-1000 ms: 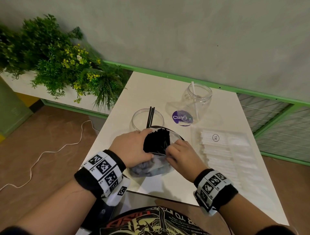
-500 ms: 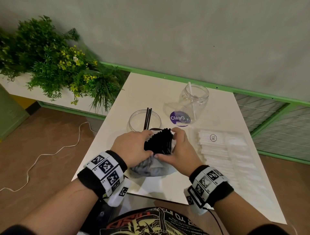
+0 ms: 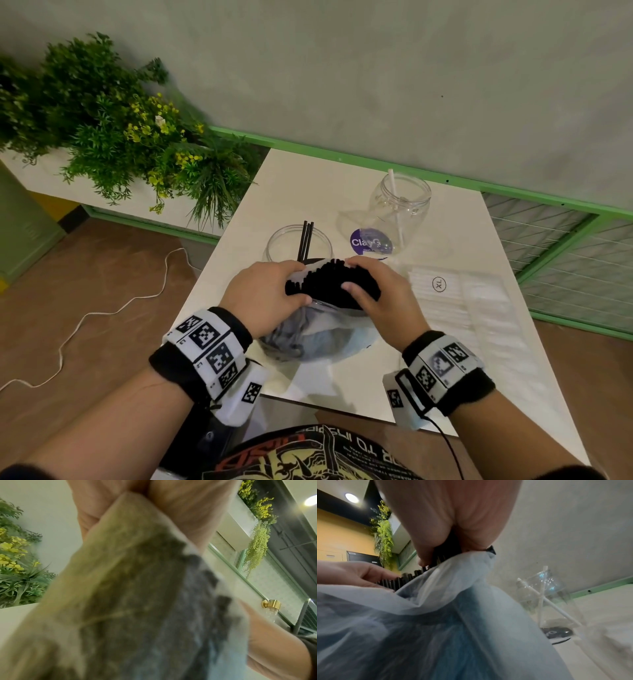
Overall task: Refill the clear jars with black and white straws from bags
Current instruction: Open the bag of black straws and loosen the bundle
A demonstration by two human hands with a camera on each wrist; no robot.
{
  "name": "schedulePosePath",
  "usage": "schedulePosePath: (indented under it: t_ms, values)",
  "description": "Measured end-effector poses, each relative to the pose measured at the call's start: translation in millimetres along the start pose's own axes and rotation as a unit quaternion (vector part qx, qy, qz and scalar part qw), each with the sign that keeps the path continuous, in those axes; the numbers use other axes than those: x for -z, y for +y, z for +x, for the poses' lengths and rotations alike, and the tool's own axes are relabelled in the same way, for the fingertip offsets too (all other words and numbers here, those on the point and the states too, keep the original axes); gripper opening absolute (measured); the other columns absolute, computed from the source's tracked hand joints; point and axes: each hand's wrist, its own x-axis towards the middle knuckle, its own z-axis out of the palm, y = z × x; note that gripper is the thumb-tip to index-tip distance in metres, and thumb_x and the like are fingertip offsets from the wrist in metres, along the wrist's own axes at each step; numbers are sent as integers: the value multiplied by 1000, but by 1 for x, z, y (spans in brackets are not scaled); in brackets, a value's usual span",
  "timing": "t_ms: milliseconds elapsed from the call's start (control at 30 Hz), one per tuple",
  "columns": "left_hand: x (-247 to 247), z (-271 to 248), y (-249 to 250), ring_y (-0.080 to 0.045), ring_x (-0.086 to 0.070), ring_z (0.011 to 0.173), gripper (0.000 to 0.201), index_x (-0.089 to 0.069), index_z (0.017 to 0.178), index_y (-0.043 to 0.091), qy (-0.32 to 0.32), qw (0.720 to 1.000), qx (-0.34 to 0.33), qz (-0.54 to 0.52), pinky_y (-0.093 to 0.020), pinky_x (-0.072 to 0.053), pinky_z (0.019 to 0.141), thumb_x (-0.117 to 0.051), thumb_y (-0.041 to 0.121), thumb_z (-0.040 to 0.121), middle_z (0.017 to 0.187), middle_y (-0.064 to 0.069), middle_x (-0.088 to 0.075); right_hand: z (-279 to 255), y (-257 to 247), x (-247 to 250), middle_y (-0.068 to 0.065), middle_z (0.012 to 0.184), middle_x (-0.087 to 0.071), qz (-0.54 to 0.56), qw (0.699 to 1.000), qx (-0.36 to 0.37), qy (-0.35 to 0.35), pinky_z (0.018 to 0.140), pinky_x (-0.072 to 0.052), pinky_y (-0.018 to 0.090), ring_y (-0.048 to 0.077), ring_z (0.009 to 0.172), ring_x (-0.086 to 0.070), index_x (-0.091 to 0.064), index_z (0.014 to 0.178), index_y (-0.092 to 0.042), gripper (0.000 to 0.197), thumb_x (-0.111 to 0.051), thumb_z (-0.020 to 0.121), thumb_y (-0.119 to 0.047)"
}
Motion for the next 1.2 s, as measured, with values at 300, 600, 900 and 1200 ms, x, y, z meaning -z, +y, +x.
schedulePosePath:
  t_ms: [300,600,900,1200]
  values:
    - [0,5,-2,-17,-57,113,63,-53,131,32,-97,995,15,-23,-31,-46,94,-71,52,74,126,2,-62,-2,17,14,3,128,-49,-109,992,44,-33,106,-33,21,18,119,-47,-54,126,-12,44,-56,82,-12]
    - [-5,4,9,-15,-60,104,50,-56,124,37,-72,997,-20,-11,-30,-48,85,-69,42,77,113,6,-67,13,6,-4,-1,107,-61,-237,956,135,-105,84,-49,38,24,96,-51,-62,117,-18,46,-53,85,-50]
    - [-6,1,10,-13,-56,114,56,-55,128,35,-7,995,12,-102,-22,-42,91,-72,46,76,123,4,-64,-4,22,10,-2,88,-60,-232,960,157,16,87,-43,38,22,89,-53,-64,98,-15,20,-58,83,-26]
    - [-5,14,0,-17,-53,120,56,-49,136,24,-104,946,92,-293,-35,-42,104,-51,16,81,136,2,-53,-1,7,13,1,130,-54,-215,957,149,-123,94,-43,42,26,112,-49,-53,132,-16,55,-46,78,-20]
